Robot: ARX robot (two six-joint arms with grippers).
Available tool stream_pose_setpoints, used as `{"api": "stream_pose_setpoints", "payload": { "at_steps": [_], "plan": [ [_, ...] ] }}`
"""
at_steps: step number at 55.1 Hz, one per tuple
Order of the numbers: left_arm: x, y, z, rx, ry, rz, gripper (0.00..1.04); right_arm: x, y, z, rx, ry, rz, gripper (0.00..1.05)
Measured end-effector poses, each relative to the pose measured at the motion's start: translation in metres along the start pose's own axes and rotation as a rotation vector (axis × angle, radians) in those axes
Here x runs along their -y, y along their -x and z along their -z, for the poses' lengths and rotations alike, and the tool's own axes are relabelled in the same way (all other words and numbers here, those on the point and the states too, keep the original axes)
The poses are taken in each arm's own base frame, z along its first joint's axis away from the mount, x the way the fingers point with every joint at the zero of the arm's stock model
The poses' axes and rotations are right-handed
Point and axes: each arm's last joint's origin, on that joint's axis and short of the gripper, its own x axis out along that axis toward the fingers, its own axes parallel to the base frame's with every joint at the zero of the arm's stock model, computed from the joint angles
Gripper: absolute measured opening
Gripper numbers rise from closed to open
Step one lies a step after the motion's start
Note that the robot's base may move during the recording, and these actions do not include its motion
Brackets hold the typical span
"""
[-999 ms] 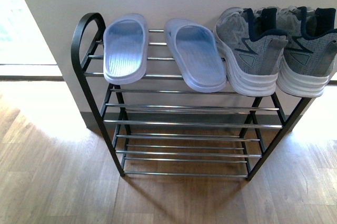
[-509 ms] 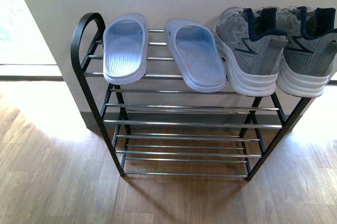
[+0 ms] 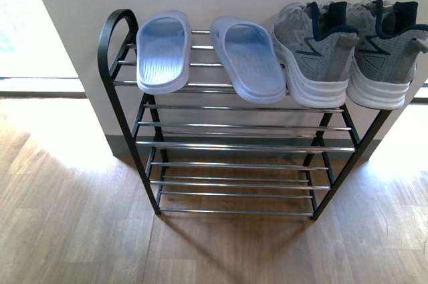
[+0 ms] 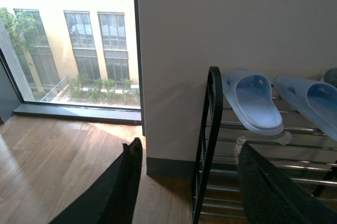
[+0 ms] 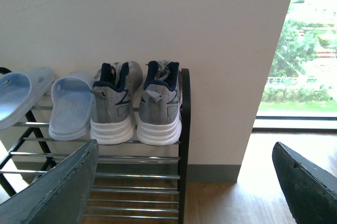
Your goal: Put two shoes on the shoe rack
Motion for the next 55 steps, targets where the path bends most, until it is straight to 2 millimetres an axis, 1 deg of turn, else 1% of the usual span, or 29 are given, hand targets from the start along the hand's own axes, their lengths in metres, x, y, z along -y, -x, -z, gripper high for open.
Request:
{"api": "stream_pose_setpoints", "payload": {
  "at_steps": [7, 10, 12, 14, 17, 55],
  "plan": [
    [0.0, 0.0, 0.0, 0.0, 0.0, 0.0, 0.79, 0.0, 0.0, 0.0, 0.0, 0.0, 0.0, 0.96],
    [0.0, 0.0, 0.0, 0.0, 0.0, 0.0, 0.86, 0.0, 0.0, 0.0, 0.0, 0.0, 0.0, 0.96],
    [0.0, 0.0, 0.0, 0.0, 0.0, 0.0, 0.93, 0.0, 0.0, 0.0, 0.0, 0.0, 0.0, 0.96],
    [0.0, 0.0, 0.0, 0.0, -0.001, 0.0, 0.97, 0.0, 0.0, 0.0, 0.0, 0.0, 0.0, 0.96],
    [0.0, 0.0, 0.0, 0.0, -0.002, 0.0, 0.95, 0.0, 0.0, 0.0, 0.0, 0.0, 0.0, 0.96],
    [0.0, 0.0, 0.0, 0.0, -0.003, 0.0, 0.95, -0.0001, 0.0, 0.0, 0.0, 0.0, -0.002, 0.96]
  ]
}}
